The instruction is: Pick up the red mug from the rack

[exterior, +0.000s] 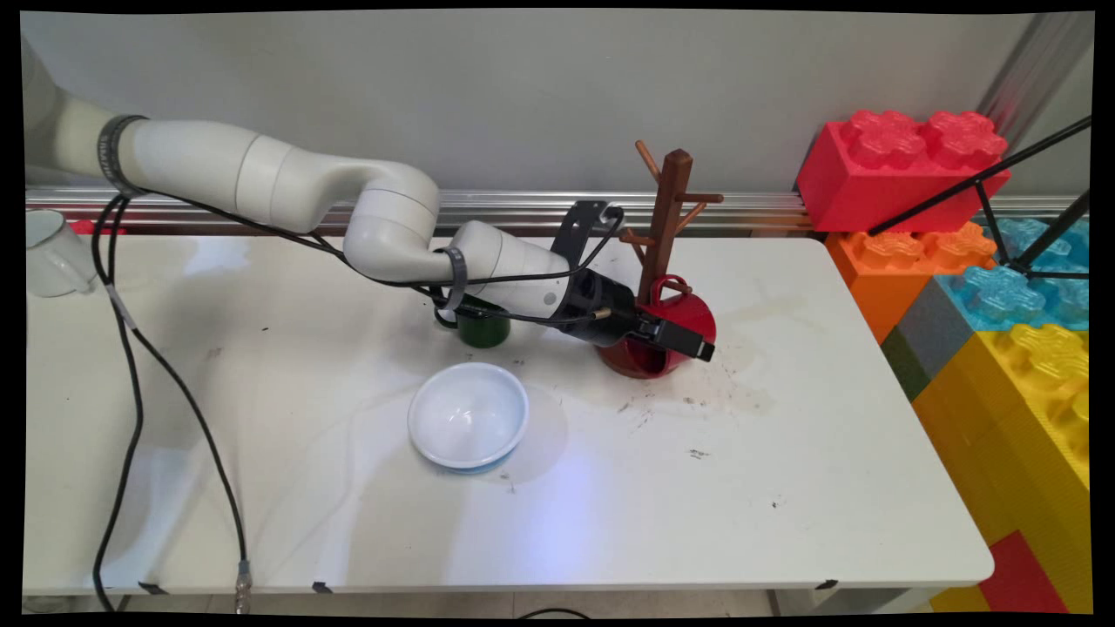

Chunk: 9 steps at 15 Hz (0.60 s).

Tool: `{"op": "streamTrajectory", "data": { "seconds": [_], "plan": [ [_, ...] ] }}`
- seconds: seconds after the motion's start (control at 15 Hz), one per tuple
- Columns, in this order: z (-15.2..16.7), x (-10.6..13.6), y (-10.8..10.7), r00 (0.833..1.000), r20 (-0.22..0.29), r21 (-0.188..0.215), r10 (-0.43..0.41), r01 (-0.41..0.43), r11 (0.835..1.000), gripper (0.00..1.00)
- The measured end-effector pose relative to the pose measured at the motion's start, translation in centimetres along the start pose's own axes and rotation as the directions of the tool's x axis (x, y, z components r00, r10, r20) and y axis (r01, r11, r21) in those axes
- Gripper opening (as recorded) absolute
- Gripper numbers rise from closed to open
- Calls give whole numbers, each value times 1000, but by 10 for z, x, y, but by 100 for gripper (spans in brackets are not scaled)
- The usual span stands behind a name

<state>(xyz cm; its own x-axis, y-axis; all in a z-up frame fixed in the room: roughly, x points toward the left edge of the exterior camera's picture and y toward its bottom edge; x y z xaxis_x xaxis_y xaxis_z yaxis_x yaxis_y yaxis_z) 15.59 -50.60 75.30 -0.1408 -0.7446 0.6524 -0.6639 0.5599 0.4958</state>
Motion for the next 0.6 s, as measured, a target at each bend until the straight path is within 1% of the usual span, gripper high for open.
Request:
{"op": "streamTrajectory", "data": {
  "seconds": [0.27, 0.6],
  "plan": [
    [2, -1, 0, 1000, -15, -8, -11, 11, 1000, 100],
    [1, -4, 2, 1000, -23, -14, -12, 11, 1000, 100]
  ]
}}
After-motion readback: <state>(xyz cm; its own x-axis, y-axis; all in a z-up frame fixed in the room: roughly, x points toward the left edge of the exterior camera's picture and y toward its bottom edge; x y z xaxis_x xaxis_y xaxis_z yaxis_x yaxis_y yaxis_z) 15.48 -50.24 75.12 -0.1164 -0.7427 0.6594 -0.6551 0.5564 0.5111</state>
